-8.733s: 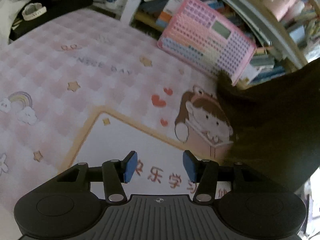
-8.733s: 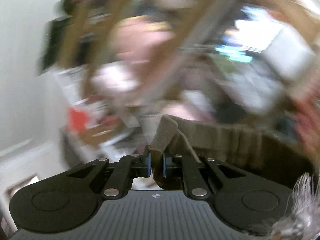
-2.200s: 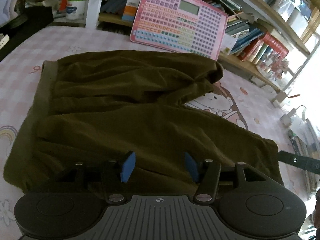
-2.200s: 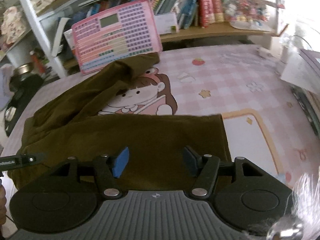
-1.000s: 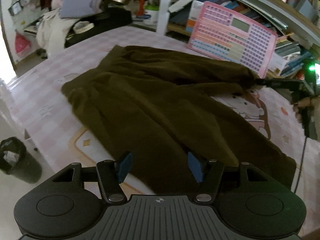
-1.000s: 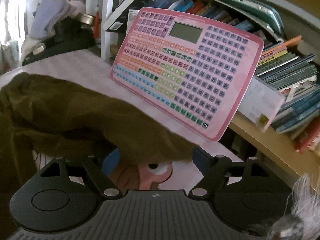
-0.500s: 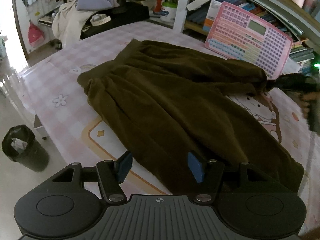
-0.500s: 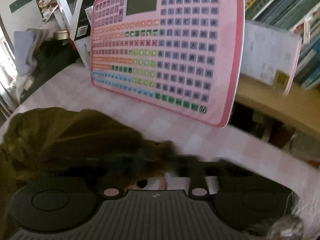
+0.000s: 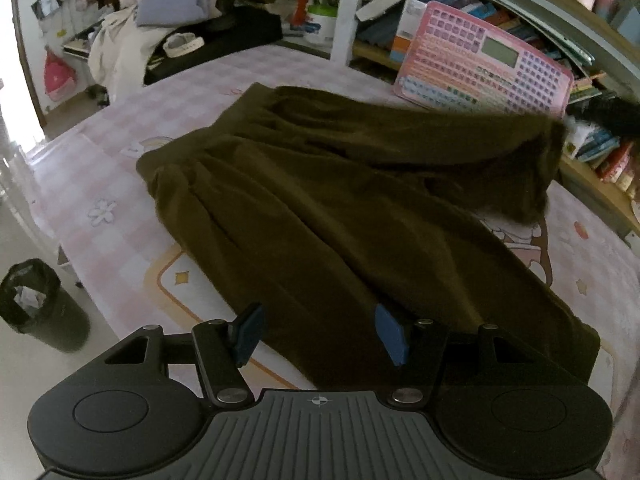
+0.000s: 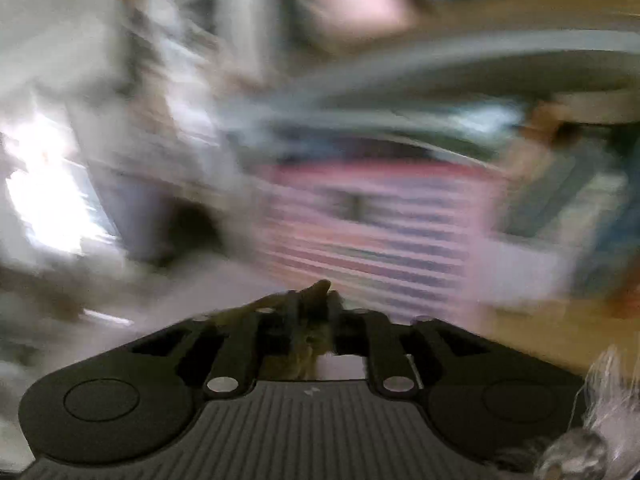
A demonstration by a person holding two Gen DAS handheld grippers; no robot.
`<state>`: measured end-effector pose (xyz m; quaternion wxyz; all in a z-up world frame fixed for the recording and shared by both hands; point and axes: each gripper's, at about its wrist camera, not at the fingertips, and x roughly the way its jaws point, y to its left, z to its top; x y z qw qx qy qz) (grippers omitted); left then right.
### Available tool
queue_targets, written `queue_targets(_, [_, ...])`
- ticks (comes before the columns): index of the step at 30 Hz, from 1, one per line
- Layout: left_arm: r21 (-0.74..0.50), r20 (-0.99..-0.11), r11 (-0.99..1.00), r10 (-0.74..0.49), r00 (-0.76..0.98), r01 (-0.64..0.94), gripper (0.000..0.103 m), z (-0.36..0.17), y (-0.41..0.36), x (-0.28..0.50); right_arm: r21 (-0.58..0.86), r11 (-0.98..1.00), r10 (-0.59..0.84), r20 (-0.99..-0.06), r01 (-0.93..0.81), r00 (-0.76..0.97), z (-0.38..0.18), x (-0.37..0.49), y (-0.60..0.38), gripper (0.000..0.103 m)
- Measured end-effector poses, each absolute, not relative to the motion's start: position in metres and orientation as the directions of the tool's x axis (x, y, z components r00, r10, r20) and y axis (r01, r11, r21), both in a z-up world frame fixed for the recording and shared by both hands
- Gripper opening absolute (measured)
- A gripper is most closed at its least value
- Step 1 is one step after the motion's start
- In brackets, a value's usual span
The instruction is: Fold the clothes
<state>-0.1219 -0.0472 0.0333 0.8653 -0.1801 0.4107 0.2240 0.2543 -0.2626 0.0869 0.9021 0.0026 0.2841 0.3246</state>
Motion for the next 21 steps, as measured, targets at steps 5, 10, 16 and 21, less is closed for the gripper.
queue_targets(5, [-0.134,-0.791,0.824,0.246,0.56,-0.551,0.062,0.033,-0.043,-0.125,0.272,0.82,0.553,-0.606,-0.504,0.572,0.051,0.263,-0.283,0.042])
queue_targets(10, [-0.14,-0.795,0.83,0.232,0.561,-0.541,0.062,0.031,-0.045,-0.124,0.249,0.841,0.487,-0.736,-0.48,0.471,0.013,0.242,-0.295,0.042])
queue_targets(16, [-0.149,-0.785,0.842,0.218,0.579,-0.519,0.062,0.032,-0.048,-0.12,0.144,0.821,0.45,-0.76,-0.553,0.469,-0.011,0.212,-0.265,0.017])
queue_targets(21, [-0.167,-0.781,0.854,0.19,0.594,-0.493,0.062,0.031,-0.048,-0.115,0.18,0.859,0.47,-0.652,-0.48,0.596,0.047,0.179,-0.297,0.011])
